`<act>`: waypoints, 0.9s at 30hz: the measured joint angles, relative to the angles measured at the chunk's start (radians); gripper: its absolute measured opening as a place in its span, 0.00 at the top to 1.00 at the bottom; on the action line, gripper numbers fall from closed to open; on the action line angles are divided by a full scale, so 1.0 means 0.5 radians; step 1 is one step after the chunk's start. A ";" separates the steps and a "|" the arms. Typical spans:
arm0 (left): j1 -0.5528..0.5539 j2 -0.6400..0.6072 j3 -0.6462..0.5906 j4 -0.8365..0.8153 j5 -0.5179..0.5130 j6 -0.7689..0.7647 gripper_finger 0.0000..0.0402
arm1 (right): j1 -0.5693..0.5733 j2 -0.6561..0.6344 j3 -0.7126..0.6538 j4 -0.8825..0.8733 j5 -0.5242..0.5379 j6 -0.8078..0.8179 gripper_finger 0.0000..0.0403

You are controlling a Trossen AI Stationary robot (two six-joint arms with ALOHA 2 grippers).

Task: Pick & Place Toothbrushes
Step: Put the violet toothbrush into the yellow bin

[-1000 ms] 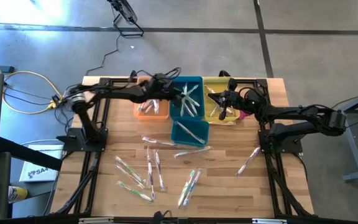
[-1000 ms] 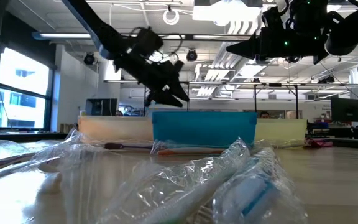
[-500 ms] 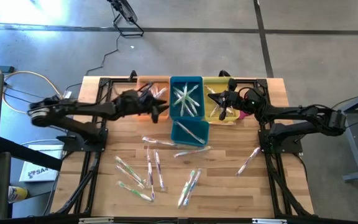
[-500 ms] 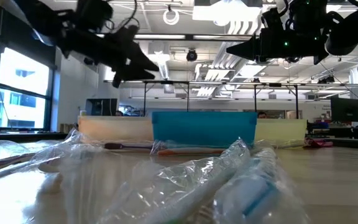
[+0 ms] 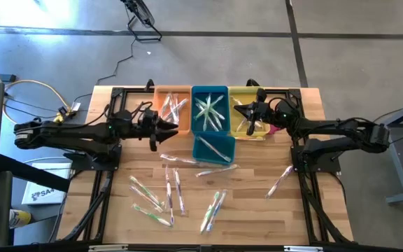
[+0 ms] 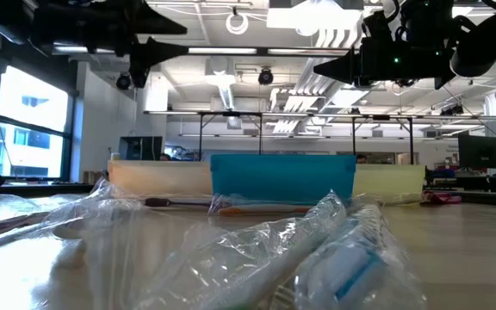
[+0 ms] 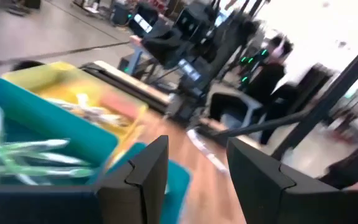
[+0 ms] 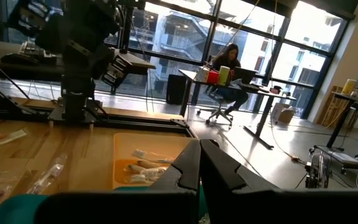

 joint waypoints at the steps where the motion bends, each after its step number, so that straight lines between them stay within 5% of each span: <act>1: -0.011 -0.014 0.000 0.006 0.002 -0.052 0.60 | 0.000 0.000 0.000 0.000 0.000 0.000 0.99; 27: -0.008 -0.019 0.000 -0.017 -0.081 -0.071 0.60 | 0.002 0.000 0.000 0.000 0.000 0.000 0.99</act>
